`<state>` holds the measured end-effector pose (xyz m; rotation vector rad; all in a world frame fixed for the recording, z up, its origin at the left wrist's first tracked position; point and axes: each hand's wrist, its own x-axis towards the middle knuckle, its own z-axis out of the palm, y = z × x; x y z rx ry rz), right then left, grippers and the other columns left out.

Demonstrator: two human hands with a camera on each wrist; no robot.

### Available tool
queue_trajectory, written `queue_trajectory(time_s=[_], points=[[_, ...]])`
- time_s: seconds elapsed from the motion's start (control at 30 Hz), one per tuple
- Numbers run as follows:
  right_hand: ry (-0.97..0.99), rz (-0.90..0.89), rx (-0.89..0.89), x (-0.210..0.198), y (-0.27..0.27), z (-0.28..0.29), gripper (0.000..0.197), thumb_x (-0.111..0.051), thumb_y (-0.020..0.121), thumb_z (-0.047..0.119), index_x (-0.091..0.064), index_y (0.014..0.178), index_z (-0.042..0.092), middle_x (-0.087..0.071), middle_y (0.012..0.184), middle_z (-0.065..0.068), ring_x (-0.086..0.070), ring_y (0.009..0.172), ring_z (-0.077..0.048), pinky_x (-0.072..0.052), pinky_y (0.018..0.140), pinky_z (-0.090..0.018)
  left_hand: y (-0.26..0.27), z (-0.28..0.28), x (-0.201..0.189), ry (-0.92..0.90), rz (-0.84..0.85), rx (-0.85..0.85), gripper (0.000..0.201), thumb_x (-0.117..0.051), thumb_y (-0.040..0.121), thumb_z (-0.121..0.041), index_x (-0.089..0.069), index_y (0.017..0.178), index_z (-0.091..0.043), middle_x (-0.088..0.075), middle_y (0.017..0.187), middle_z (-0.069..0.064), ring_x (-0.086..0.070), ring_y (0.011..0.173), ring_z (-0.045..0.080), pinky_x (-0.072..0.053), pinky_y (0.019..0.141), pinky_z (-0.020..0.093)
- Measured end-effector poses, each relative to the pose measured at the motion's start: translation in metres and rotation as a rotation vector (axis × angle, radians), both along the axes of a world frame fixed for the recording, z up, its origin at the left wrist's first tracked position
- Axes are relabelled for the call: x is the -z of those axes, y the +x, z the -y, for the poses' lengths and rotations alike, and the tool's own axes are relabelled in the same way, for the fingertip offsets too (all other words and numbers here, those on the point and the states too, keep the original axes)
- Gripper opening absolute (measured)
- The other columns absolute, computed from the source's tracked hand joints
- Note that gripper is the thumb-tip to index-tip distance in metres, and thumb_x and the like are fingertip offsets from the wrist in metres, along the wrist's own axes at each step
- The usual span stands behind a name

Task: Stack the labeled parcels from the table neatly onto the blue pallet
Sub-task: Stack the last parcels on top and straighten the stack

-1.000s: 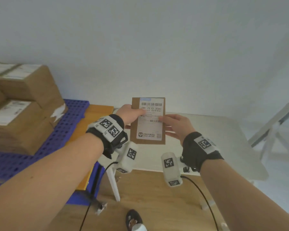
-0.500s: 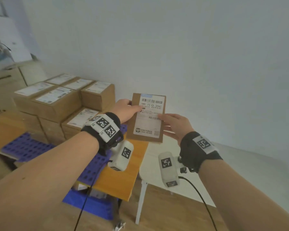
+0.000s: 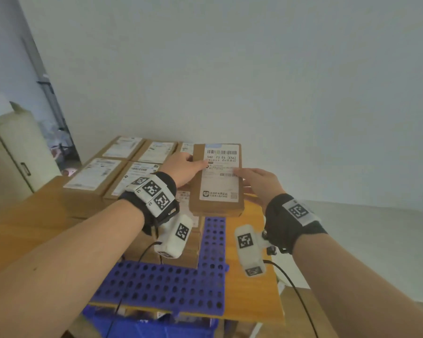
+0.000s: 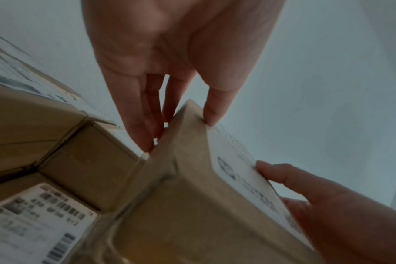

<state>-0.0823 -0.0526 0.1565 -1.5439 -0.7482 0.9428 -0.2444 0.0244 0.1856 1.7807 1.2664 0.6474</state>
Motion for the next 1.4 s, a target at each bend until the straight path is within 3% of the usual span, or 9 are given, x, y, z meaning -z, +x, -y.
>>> queue_trajectory(time_s=[0.17,0.37,0.5,0.6,0.7,0.9,1.0,1.1,1.4], points=[[-0.001,0.022,0.094,0.007,-0.034,-0.013,0.047,-0.069,0.084,0.023,-0.052,0.126,0.011,-0.066,0.105,-0.008,-0.065,0.080,-0.016,-0.053,0.063,-0.026,-0.032,-0.023,0.011,-0.022,0.005,0.089,0.010,-0.057,0.091,-0.028,-0.060,0.096,-0.021,-0.068,0.102,0.003,-0.067,0.090,0.022,-0.058,0.079,0.039],[-0.052,0.032,0.106,0.018,-0.053,-0.017,0.043,-0.067,0.086,0.020,-0.053,0.126,0.015,-0.068,0.103,-0.008,-0.065,0.084,-0.020,-0.053,0.063,-0.027,-0.050,-0.032,0.027,-0.031,0.028,0.125,0.024,-0.054,0.094,-0.015,-0.057,0.118,-0.015,-0.061,0.094,-0.003,-0.061,0.079,0.013,-0.053,0.057,0.021],[-0.071,0.020,0.098,0.022,-0.058,-0.018,0.042,-0.065,0.086,0.016,-0.054,0.127,0.015,-0.068,0.106,-0.010,-0.065,0.089,-0.023,-0.054,0.067,-0.028,-0.056,-0.035,0.032,-0.042,-0.012,0.112,0.039,-0.056,0.092,-0.009,-0.050,0.130,-0.010,-0.062,0.111,0.006,-0.063,0.087,0.019,-0.057,0.064,0.027],[-0.095,0.007,0.088,0.028,-0.063,-0.023,0.043,-0.064,0.086,0.012,-0.054,0.127,0.014,-0.067,0.111,-0.010,-0.065,0.097,-0.025,-0.055,0.069,-0.030,-0.059,-0.039,0.035,-0.042,-0.016,0.094,0.045,-0.057,0.090,-0.005,-0.048,0.133,-0.010,-0.062,0.109,0.007,-0.064,0.094,0.025,-0.058,0.076,0.037],[-0.133,0.045,0.064,0.032,-0.068,-0.029,0.046,-0.065,0.083,0.011,-0.055,0.128,0.016,-0.067,0.113,-0.009,-0.065,0.102,-0.026,-0.056,0.085,-0.040,-0.065,-0.044,0.039,-0.005,-0.064,0.091,0.050,-0.059,0.088,-0.005,-0.045,0.135,-0.010,-0.063,0.108,0.007,-0.065,0.096,0.026,-0.057,0.082,0.042],[-0.135,0.143,-0.016,0.036,-0.080,-0.036,0.059,-0.068,0.081,0.007,-0.048,0.136,0.019,-0.064,0.120,-0.007,-0.063,0.106,-0.024,-0.053,0.093,-0.042,-0.078,-0.050,0.051,0.111,-0.110,0.114,0.050,-0.061,0.082,0.004,-0.054,0.127,-0.016,-0.062,0.114,0.004,-0.061,0.104,0.021,-0.052,0.091,0.037],[-0.165,0.319,-0.142,0.035,-0.088,-0.038,0.077,-0.074,0.078,0.013,-0.036,0.144,0.022,-0.050,0.136,-0.003,-0.050,0.121,-0.019,-0.045,0.097,-0.029,-0.084,-0.051,0.055,0.269,-0.155,0.082,0.047,-0.060,0.084,0.001,-0.055,0.127,-0.018,-0.060,0.122,0.000,-0.056,0.113,0.015,-0.042,0.093,0.025],[-0.241,0.467,-0.276,0.033,-0.094,-0.040,0.090,-0.078,0.074,0.019,-0.027,0.148,0.025,-0.041,0.141,0.000,-0.043,0.109,-0.012,-0.039,0.086,-0.023,-0.089,-0.054,0.055,0.344,-0.236,0.122,0.044,-0.060,0.088,-0.013,-0.053,0.130,-0.023,-0.052,0.136,-0.003,-0.047,0.126,0.015,-0.035,0.100,0.027],[-0.294,0.544,-0.299,0.036,-0.100,-0.052,0.098,-0.082,0.070,0.023,-0.024,0.149,0.025,-0.043,0.136,0.002,-0.048,0.107,-0.014,-0.045,0.082,-0.022,-0.099,-0.065,0.062,0.263,-0.361,0.252,0.054,-0.061,0.087,-0.039,-0.047,0.136,-0.022,-0.043,0.144,-0.002,-0.043,0.128,0.016,-0.034,0.100,0.029]])
